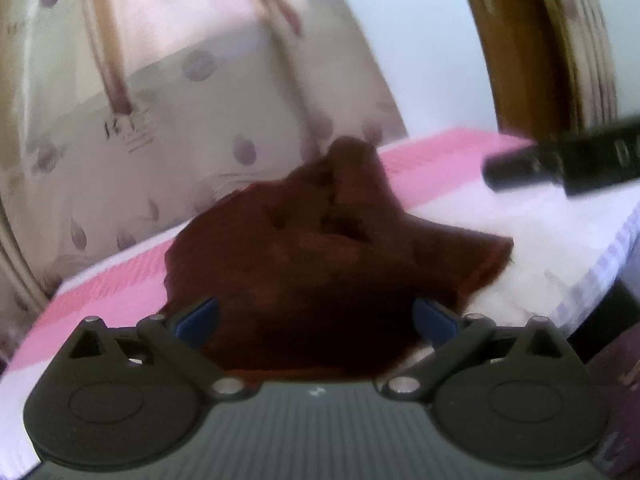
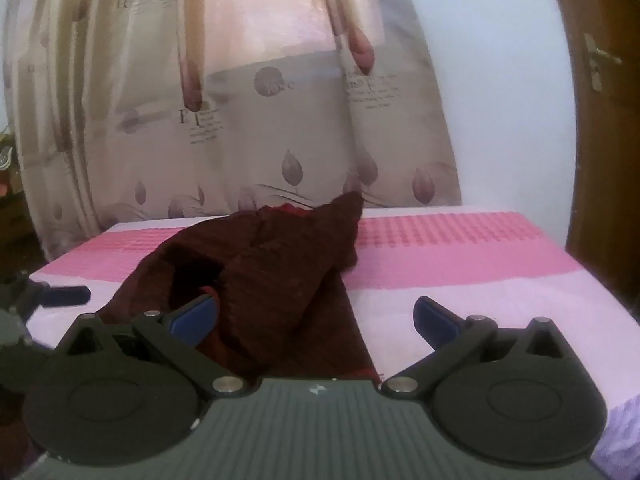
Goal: Fold small clothes
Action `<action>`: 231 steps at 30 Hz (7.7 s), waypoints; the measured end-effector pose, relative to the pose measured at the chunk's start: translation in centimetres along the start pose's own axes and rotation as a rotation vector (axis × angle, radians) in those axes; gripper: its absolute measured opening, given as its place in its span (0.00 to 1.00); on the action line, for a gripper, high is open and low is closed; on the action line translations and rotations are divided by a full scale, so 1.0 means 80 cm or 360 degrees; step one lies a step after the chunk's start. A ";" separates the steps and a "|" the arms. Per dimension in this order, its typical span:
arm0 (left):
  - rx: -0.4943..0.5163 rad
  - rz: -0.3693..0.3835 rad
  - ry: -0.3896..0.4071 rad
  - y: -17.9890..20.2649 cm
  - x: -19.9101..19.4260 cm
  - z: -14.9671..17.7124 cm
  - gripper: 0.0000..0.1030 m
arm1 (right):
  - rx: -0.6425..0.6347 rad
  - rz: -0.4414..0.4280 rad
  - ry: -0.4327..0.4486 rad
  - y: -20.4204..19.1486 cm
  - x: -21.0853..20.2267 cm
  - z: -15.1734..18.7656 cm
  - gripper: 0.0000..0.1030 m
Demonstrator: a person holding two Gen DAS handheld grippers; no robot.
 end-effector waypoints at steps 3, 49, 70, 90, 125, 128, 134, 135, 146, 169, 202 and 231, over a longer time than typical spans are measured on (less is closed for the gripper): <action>0.0049 0.0026 0.0046 0.016 -0.004 -0.001 1.00 | 0.0019 0.0013 -0.0003 0.006 0.000 0.003 1.00; -0.0609 -0.1558 -0.0427 -0.552 0.283 -0.036 0.18 | 0.0018 0.0144 -0.0269 0.000 0.095 0.000 1.00; -0.1269 -0.1615 -0.0347 -0.675 0.260 0.094 0.84 | 0.0020 0.0181 -0.0299 -0.005 0.095 -0.003 1.00; -0.1250 -0.0867 -0.0181 -0.330 0.158 0.105 0.84 | -0.0028 -0.0230 -0.0306 -0.066 0.143 -0.041 0.92; -0.0826 -0.0941 -0.0225 -0.295 0.166 0.085 0.84 | -0.0693 0.0945 -0.0354 0.322 0.357 -0.157 0.12; -0.0752 -0.0947 -0.0231 -0.289 0.167 0.083 0.84 | -0.0640 0.1007 -0.0395 0.354 0.383 -0.130 0.11; -0.0681 -0.0908 -0.0236 -0.284 0.170 0.079 0.84 | -0.0349 0.0971 -0.0404 0.391 0.415 -0.121 0.18; -0.0683 -0.0891 -0.0232 -0.285 0.169 0.080 0.84 | -0.0263 0.0985 -0.0392 0.398 0.413 -0.121 0.33; -0.0679 -0.0435 -0.0070 -0.273 0.067 0.093 0.84 | -0.0123 -0.0106 -0.0131 0.242 0.147 -0.062 0.54; -0.0553 -0.0076 -0.0001 -0.165 -0.015 0.139 0.84 | 0.0240 -0.0284 -0.0075 0.076 0.107 0.025 0.10; -0.0461 -0.0798 0.0165 -0.192 -0.087 0.069 0.89 | 0.0749 -0.0509 0.0151 0.132 0.029 -0.082 0.08; -0.0398 -0.0229 -0.0050 -0.182 -0.013 0.179 0.21 | 0.0742 -0.0164 -0.0268 0.146 0.056 0.068 0.10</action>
Point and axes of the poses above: each gripper's, at about its wrist camera, not at the fingertips, and x roughly the way its jaws point, y to its right, z to its underside, the point moved 1 cm from there along x, roughly the way its jaws point, and after that the axes turned 1 degree about x, right-handed, at the moved point
